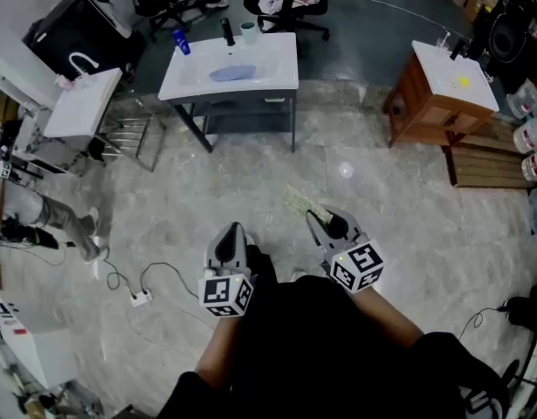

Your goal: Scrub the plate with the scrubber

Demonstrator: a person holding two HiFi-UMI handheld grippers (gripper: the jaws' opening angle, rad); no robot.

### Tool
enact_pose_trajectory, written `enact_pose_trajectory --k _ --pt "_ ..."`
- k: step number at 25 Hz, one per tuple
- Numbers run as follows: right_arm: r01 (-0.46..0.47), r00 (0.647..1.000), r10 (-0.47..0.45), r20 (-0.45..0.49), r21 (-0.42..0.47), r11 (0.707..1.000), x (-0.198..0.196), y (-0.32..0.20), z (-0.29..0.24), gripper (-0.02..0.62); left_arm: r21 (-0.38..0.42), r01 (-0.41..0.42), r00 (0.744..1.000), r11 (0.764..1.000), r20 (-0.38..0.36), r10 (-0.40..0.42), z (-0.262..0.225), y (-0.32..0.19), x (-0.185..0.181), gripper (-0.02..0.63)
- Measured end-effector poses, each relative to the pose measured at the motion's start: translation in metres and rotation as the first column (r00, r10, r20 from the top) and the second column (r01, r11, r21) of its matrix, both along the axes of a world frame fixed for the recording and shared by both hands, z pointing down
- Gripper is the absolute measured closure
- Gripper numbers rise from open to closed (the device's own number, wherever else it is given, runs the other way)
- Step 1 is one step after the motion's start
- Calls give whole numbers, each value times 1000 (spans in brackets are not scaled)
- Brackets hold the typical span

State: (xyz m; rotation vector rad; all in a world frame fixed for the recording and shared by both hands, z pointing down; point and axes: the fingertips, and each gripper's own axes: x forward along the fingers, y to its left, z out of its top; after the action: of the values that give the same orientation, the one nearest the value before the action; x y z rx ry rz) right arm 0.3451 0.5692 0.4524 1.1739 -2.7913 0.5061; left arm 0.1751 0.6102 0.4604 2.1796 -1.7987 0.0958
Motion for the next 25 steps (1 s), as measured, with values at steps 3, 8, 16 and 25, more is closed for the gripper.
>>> enact_pose_trajectory --k 3,8,16,25 --pt "13 1000 -12 2 -12 1000 -14 -4 10 534 -15 3 1000 1000 -14 -3 12 -7 -11 601" --pt "27 999 -28 -40 -39 999 -44 -27 29 534 -23 -23 999 999 -41 22 27 -40 -33 603" --pt "1 996 -9 -91 -91 996 -101 -120 43 534 -40 -55 994 998 -92 51 42 -145 -96 602" --pt "-55 993 51 -107 -36 998 -198 -243 14 534 -49 -144 984 988 -116 138 39 -261 -182 601"
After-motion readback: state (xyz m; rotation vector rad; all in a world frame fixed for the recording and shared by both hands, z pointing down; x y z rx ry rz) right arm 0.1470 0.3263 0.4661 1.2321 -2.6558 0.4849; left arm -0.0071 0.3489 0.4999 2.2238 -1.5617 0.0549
